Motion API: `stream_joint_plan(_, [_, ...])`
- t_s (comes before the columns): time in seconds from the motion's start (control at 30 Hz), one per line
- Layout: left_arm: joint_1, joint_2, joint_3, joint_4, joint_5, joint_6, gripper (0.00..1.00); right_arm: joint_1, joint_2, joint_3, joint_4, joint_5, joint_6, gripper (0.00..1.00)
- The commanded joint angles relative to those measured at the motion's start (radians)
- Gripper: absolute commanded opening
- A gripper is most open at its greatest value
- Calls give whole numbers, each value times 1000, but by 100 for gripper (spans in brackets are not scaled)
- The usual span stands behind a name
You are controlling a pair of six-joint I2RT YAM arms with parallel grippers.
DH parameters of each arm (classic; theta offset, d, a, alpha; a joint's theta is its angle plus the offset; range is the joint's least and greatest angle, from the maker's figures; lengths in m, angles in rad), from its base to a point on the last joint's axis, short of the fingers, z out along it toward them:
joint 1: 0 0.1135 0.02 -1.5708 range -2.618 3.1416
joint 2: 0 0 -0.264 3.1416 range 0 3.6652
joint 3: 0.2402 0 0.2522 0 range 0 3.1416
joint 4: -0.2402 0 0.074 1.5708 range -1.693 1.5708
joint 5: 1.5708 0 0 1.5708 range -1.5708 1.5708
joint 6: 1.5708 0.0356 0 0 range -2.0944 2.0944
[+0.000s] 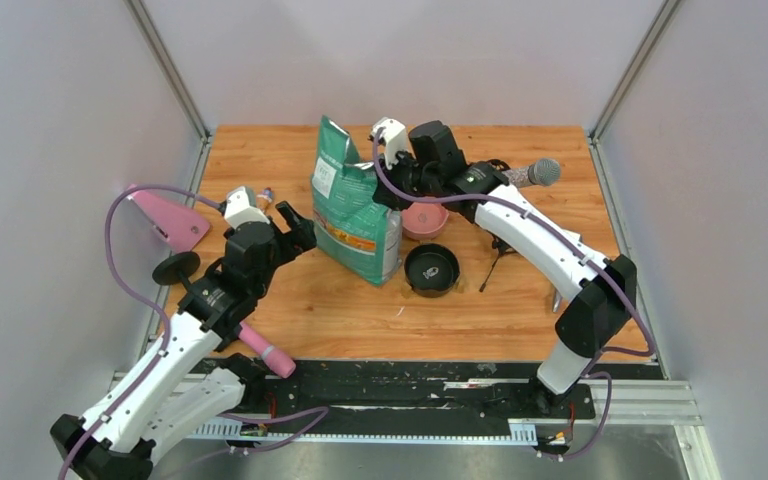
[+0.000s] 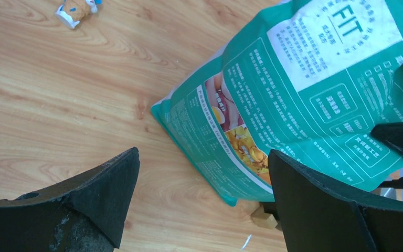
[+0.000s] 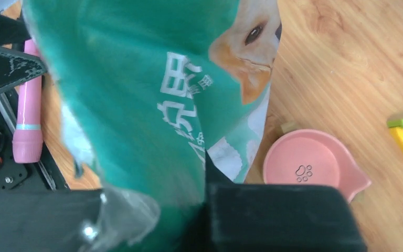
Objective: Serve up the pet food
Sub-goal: Adjust the pet food bag at the center of the board.
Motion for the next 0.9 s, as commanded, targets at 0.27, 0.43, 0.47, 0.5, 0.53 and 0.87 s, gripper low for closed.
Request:
stream_joint_plan(0.27, [2,43,15,31,-88,-110,100,160,-183,-165,354,286,733,0])
stream_joint_plan(0.43, [2,81,52,19,-102,-126,100,212,-151,-43,446,357,841,0])
stream_joint_plan(0.47, [3,93,54,19,-104,-129,100,216,-153,-27,460,372,845,0])
stream_joint_plan(0.5, [3,99,59,18,-105,-128,100,218,-158,-24,478,384,846,0])
stream_joint_plan(0.53, [5,114,61,19,-106,-122,100,220,-168,-29,499,389,857,0])
stream_joint_plan(0.87, [118,159,68,21,30,-151,100,222,-215,-205,592,111,696,37])
